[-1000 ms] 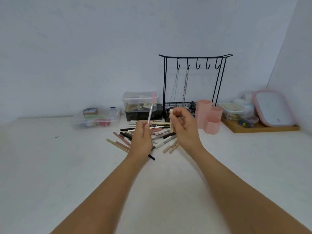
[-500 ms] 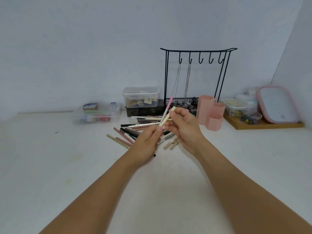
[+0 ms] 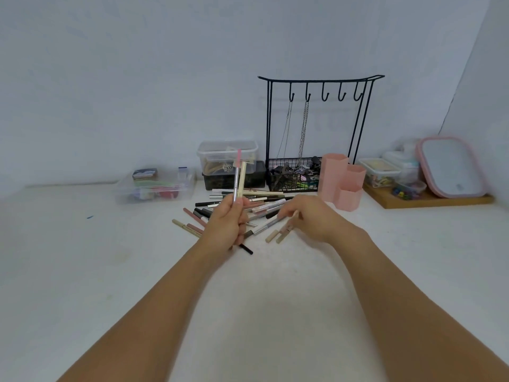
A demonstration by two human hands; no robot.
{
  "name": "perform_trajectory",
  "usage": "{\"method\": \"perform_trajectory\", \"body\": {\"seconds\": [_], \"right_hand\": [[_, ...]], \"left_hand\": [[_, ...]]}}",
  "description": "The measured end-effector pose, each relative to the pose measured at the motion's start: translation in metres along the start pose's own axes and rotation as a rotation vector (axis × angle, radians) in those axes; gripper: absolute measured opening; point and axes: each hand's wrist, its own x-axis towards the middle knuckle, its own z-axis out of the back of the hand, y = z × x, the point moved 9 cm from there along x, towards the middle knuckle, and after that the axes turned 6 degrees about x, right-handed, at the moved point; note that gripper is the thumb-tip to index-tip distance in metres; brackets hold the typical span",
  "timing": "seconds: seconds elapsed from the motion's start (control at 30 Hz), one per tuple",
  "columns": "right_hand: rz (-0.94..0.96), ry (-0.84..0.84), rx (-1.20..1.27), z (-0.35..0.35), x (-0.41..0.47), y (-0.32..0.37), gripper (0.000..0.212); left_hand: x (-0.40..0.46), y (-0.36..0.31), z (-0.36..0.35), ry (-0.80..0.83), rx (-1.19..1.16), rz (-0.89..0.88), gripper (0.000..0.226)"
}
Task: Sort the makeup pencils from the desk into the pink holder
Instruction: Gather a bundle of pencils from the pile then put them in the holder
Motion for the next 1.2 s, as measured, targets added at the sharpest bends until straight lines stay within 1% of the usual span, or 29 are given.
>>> {"method": "perform_trajectory", "body": {"seconds": [0.07,0.13,0.27,0.4,0.5,0.67,0.73,0.8,0.87,0.97,1.03,1.1,1.17,1.2], "right_hand": [[0.009,0.098,-0.063,-0.015,-0.003,0.002,0.031],[0.036,0.108,-0.071,-0.019,-0.005,0.006,0.028],[0.037,0.124,-0.057,-0.019,-0.004,0.002,0.024],[-0.002,0.106,-0.004,-0.020,-0.002,-0.004,0.016],[-0.020,0.094,0.024,-0.019,-0.003,-0.006,0.015],[0.015,0.063,0.025,-0.018,-0.002,0.002,0.021],[0.023,0.040,0.021,-0.017,-0.002,0.005,0.018],[0.052,-0.024,0.043,-0.011,-0.002,0.009,0.014],[0.124,-0.156,0.102,0.004,-0.003,0.018,0.010],[0.231,-0.453,0.244,0.037,-0.011,0.036,0.007],[0.224,-0.581,0.413,0.049,-0.015,0.038,0.006],[0.167,-0.575,0.695,0.047,-0.014,0.036,0.005],[0.103,-0.493,0.950,0.035,-0.010,0.033,0.005],[0.079,-0.456,1.017,0.029,-0.008,0.033,0.006]], "left_hand": [[0.001,0.004,0.004,-0.035,-0.031,0.048,0.035],[0.001,0.008,0.005,-0.047,-0.042,0.082,0.038],[0.003,0.011,0.001,-0.020,-0.116,0.111,0.032],[0.004,0.013,-0.006,0.023,-0.209,0.142,0.028],[0.005,0.012,-0.010,0.050,-0.246,0.128,0.029],[0.007,0.009,-0.011,0.067,-0.325,0.107,0.026],[0.007,0.008,-0.012,0.089,-0.360,0.105,0.024],[0.006,0.007,-0.012,0.090,-0.370,0.104,0.025],[0.006,0.006,-0.011,0.079,-0.376,0.099,0.026],[0.005,0.002,-0.012,0.092,-0.397,0.080,0.028],[0.004,0.001,-0.014,0.106,-0.399,0.074,0.027],[0.003,0.001,-0.016,0.121,-0.383,0.069,0.027],[0.003,0.001,-0.018,0.138,-0.343,0.061,0.026],[0.003,0.001,-0.019,0.140,-0.314,0.058,0.026]]}}
